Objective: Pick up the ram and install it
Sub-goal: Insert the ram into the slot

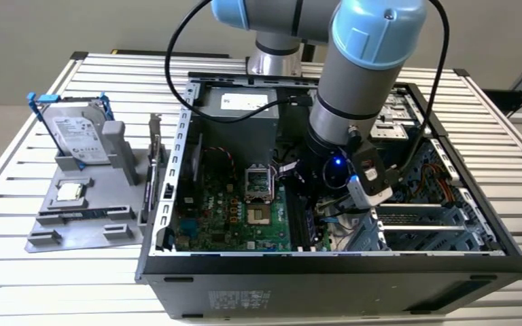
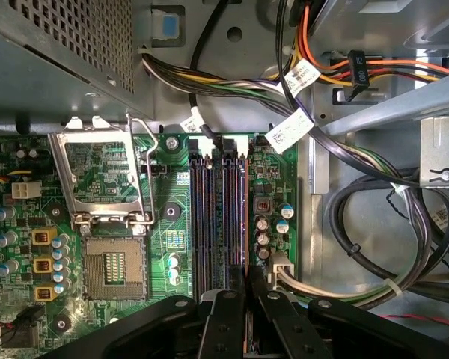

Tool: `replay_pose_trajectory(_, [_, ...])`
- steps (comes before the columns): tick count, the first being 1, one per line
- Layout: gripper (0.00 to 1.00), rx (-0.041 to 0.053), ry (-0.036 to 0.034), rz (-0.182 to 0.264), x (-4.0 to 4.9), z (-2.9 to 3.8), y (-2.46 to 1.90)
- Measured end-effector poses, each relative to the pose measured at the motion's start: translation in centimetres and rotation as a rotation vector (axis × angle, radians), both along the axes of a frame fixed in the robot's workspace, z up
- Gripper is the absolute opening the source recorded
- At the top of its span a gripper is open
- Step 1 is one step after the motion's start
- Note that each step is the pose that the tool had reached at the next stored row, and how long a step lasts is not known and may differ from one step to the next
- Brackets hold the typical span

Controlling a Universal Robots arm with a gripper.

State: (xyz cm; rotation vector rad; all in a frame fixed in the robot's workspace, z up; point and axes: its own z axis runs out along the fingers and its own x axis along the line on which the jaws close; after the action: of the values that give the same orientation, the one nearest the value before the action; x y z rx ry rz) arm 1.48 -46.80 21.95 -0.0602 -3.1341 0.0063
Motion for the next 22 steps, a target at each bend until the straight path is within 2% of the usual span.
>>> replay_pose_trajectory(22, [0.00,-0.0001,0.0000,0.003,0.17,-0.03,0.01])
